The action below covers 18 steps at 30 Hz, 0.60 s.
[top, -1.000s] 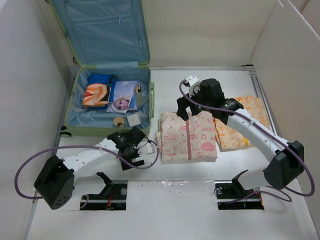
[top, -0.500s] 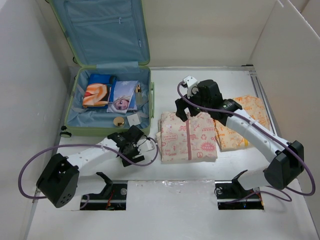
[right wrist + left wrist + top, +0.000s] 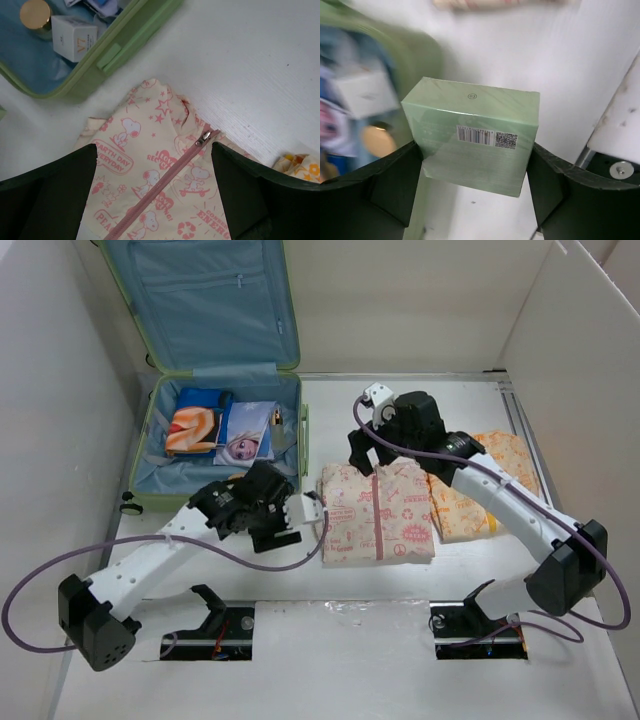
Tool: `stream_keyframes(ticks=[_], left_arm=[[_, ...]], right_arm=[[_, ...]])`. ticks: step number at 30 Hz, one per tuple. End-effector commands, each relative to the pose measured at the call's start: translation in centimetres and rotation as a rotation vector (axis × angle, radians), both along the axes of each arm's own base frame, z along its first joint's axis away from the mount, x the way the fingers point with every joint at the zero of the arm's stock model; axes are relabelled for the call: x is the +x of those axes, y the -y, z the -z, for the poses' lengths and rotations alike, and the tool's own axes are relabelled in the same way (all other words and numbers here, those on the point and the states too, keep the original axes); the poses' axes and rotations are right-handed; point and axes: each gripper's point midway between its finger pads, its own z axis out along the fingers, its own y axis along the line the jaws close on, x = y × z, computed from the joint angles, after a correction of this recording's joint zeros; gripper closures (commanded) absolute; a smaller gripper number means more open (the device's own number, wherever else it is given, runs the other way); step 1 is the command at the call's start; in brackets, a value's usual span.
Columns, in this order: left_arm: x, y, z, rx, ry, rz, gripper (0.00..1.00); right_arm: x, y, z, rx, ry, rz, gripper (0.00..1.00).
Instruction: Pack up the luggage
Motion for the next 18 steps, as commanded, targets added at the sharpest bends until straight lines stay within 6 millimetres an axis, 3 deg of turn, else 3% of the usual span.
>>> stream_keyframes(ticks=[1,3,4,5,7,8,10,13,15,16,18], left_arm=[[0.9,3.2,-7.7,-0.167,0.072,0.046,0.95],[2.3,4.4,-9.3,-0.198,0.089,-0.006,0.95],[4.0,4.6,-10.9,-0.233,0.141,-0.107,0.95],[5.0,4.4,-11.1,-0.233,0.154,-0.157,0.95],[7.9,3.1,-10.1,-0.173,0.168,-0.293,0.90],[9.0,2.7,-10.0,-0.162,0.172,-0.340,0.90],[11.4,1.0,-7.7,-0.113,0.113,-0.488,0.92],[14.2,-0.6,-7.7,-0.174,0.059,-0.655,0.97],[15.8,-1.4,-9.1,-0.220,0.076,-0.720,0.97],[16.3,-1.9,-8.7,-0.217,0.050,-0.751,0.97],[17.6,-7.2,-8.1,-0.231,0.013,-0.933,0.97]], right_arm=[[1.2,-1.4,-2.9,0.034,0.073,-0.030,0.00],[1.6,-1.8,-2.6,0.027,0.069,-0.045,0.00],[1.7,-2.1,-2.8,0.029,0.075,-0.060,0.00],[2.0,-2.3,-3.1,0.032,0.079,-0.060,0.00],[2.3,-3.0,-2.5,0.030,0.070,-0.083,0.00],[2.4,-3.3,-3.3,0.049,0.085,-0.096,0.00],[3.8,-2.8,-3.8,0.074,0.099,-0.069,0.00],[6.7,-0.1,-5.1,0.140,0.118,0.041,0.00],[8.0,1.1,-5.2,0.181,0.118,0.058,0.00],[9.4,2.7,-6.0,0.203,0.146,0.099,0.00],[11.9,4.0,-4.6,0.190,0.126,0.158,0.00]])
